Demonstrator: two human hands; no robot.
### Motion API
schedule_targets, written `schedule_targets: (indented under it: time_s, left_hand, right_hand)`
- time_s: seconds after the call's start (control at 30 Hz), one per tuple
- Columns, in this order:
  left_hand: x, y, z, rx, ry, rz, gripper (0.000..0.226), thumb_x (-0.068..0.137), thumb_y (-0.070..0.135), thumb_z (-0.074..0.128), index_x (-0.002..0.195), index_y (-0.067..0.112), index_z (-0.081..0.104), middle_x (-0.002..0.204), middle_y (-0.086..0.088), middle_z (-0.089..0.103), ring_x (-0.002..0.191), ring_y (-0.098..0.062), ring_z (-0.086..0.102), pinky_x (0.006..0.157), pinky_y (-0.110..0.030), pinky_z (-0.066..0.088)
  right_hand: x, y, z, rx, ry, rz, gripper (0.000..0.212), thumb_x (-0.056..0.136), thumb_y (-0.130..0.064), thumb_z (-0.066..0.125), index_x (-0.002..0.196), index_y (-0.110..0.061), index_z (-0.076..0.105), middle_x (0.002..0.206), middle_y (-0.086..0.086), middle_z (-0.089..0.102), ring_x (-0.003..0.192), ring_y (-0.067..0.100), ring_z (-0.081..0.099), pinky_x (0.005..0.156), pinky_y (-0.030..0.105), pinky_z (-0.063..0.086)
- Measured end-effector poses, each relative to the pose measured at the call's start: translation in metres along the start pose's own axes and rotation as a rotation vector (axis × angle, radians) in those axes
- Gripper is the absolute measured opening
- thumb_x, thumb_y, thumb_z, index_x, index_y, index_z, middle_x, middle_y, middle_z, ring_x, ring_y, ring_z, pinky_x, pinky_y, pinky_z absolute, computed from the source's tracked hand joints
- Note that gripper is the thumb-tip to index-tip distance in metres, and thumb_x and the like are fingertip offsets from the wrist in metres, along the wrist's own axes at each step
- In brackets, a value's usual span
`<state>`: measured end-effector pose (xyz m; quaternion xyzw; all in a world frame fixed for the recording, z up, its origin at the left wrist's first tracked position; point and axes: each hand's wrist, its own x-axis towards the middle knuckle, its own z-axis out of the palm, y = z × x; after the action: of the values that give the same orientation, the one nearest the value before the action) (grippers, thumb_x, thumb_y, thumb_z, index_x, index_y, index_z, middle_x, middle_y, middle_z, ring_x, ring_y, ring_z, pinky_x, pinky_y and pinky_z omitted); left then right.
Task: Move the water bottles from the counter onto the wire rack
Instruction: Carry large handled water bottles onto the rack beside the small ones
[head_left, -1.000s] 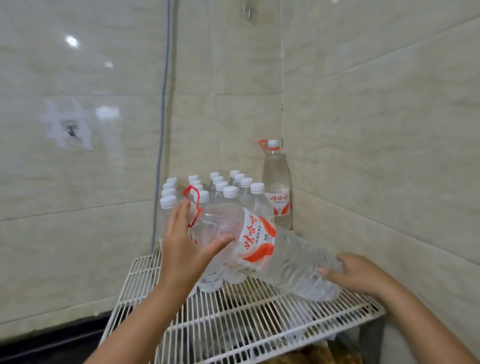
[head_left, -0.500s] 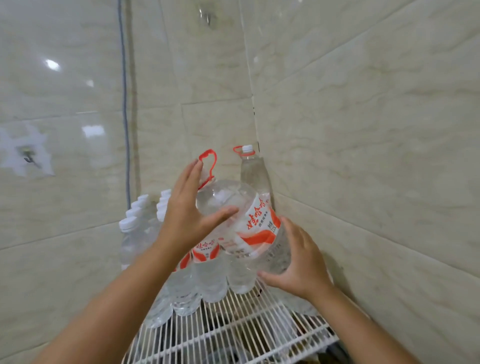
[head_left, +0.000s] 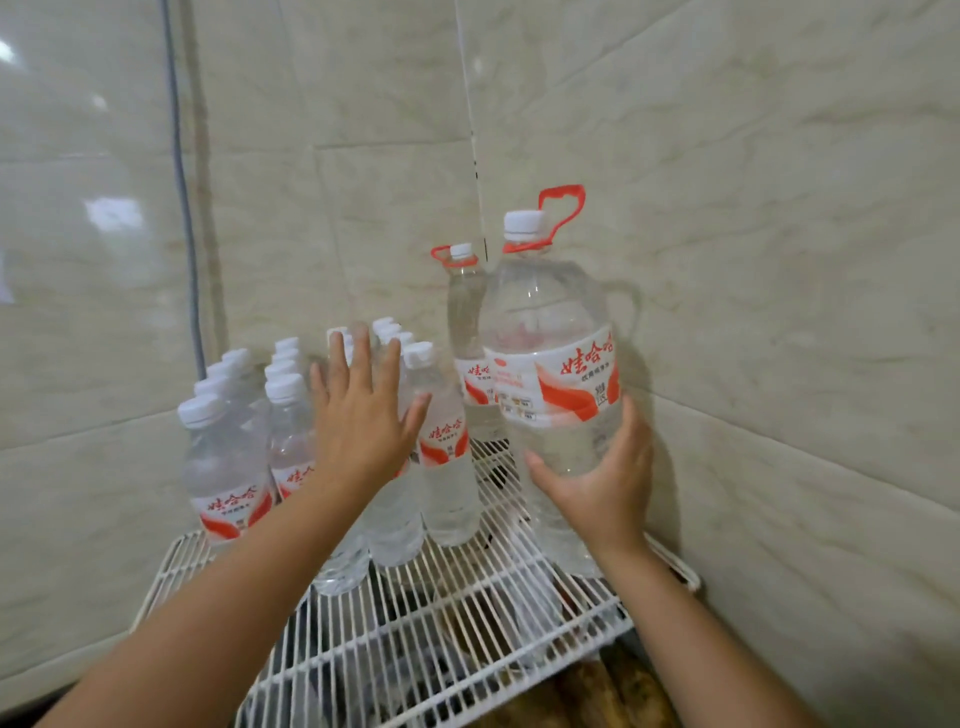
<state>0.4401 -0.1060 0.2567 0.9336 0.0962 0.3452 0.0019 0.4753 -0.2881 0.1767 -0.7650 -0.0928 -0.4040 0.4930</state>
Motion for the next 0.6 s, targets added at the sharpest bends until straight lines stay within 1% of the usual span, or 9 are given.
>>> schedule_targets:
  time_s: [0.07, 0.1, 0.2, 0.27, 0.33, 0.37, 0.47, 0.53, 0.6]
  left_hand:
    - [0.000, 0.000, 0.008, 0.040, -0.026, -0.003, 0.065, 0.095, 0.049, 0.025, 0.148, 0.021, -0.002, 0.155, -0.009, -0.016, 0.141, -0.027, -0.022, 0.113, -0.046, -0.015]
    - [0.000, 0.001, 0.011, 0.046, -0.025, 0.000, 0.066, 0.095, 0.050, 0.024, 0.148, 0.021, -0.003, 0.155, -0.009, -0.017, 0.141, -0.027, -0.023, 0.112, -0.046, -0.016]
    - [0.006, 0.002, 0.020, 0.056, -0.011, 0.017, 0.068, 0.094, 0.052, 0.024, 0.147, 0.022, -0.005, 0.155, -0.008, -0.019, 0.140, -0.028, -0.025, 0.110, -0.047, -0.020]
    - [0.009, 0.001, 0.027, 0.086, 0.010, 0.029, 0.071, 0.091, 0.059, 0.018, 0.145, 0.023, -0.010, 0.153, -0.007, -0.023, 0.139, -0.027, -0.027, 0.107, -0.046, -0.025]
    - [0.012, -0.003, 0.033, 0.090, 0.073, 0.056, 0.077, 0.081, 0.069, 0.002, 0.141, 0.023, -0.014, 0.147, -0.002, -0.027, 0.135, -0.023, -0.031, 0.100, -0.042, -0.035]
    - [0.013, -0.005, 0.035, 0.093, 0.096, 0.073, 0.079, 0.075, 0.070, -0.005, 0.138, 0.022, -0.012, 0.144, -0.002, -0.025, 0.134, -0.022, -0.029, 0.098, -0.039, -0.037]
    - [0.016, -0.011, 0.042, 0.115, 0.157, 0.095, 0.080, 0.079, 0.070, -0.012, 0.138, 0.020, 0.005, 0.146, -0.008, -0.005, 0.138, -0.028, -0.007, 0.103, -0.037, -0.032]
    - [0.018, -0.012, 0.042, 0.127, 0.162, 0.099, 0.078, 0.087, 0.064, -0.004, 0.141, 0.013, 0.021, 0.149, -0.017, 0.016, 0.137, -0.032, 0.009, 0.109, -0.037, -0.024]
    - [0.020, -0.013, 0.044, 0.143, 0.188, 0.132, 0.075, 0.091, 0.059, 0.004, 0.138, 0.009, 0.035, 0.144, -0.025, 0.033, 0.136, -0.033, 0.015, 0.112, -0.037, -0.016]
  right_hand:
    - [0.002, 0.002, 0.007, -0.003, 0.056, 0.037, 0.102, 0.054, -0.044, 0.079, 0.132, 0.005, 0.036, 0.125, 0.026, 0.050, 0.113, 0.038, 0.050, 0.090, 0.038, 0.039]
    - [0.005, 0.003, 0.011, -0.008, 0.070, 0.047, 0.102, 0.055, -0.044, 0.080, 0.133, 0.005, 0.036, 0.127, 0.025, 0.048, 0.116, 0.038, 0.049, 0.093, 0.040, 0.040]
    - [0.017, 0.006, 0.025, -0.026, 0.080, 0.090, 0.100, 0.059, -0.037, 0.083, 0.135, 0.004, 0.033, 0.134, 0.026, 0.043, 0.123, 0.040, 0.042, 0.100, 0.047, 0.037]
    - [0.022, 0.007, 0.036, -0.078, 0.086, 0.097, 0.100, 0.059, -0.039, 0.083, 0.135, 0.003, 0.033, 0.130, 0.030, 0.045, 0.119, 0.044, 0.045, 0.097, 0.051, 0.039]
    - [0.024, 0.009, 0.051, -0.131, 0.108, 0.082, 0.101, 0.055, -0.045, 0.081, 0.130, -0.001, 0.031, 0.120, 0.034, 0.051, 0.108, 0.049, 0.052, 0.088, 0.055, 0.044]
    - [0.025, 0.010, 0.058, -0.144, 0.126, 0.075, 0.100, 0.053, -0.048, 0.079, 0.127, -0.003, 0.029, 0.117, 0.035, 0.053, 0.104, 0.050, 0.055, 0.086, 0.056, 0.045]
    - [0.032, 0.013, 0.076, -0.162, 0.139, 0.090, 0.105, 0.049, -0.045, 0.086, 0.126, -0.008, 0.025, 0.118, 0.035, 0.054, 0.105, 0.051, 0.055, 0.087, 0.059, 0.042]
    - [0.038, 0.015, 0.087, -0.157, 0.117, 0.122, 0.107, 0.049, -0.043, 0.087, 0.129, -0.005, 0.026, 0.121, 0.035, 0.052, 0.109, 0.050, 0.053, 0.090, 0.058, 0.041]
    - [0.045, 0.016, 0.096, -0.127, 0.058, 0.160, 0.106, 0.055, -0.042, 0.084, 0.136, 0.000, 0.030, 0.131, 0.034, 0.045, 0.120, 0.048, 0.044, 0.099, 0.054, 0.034]
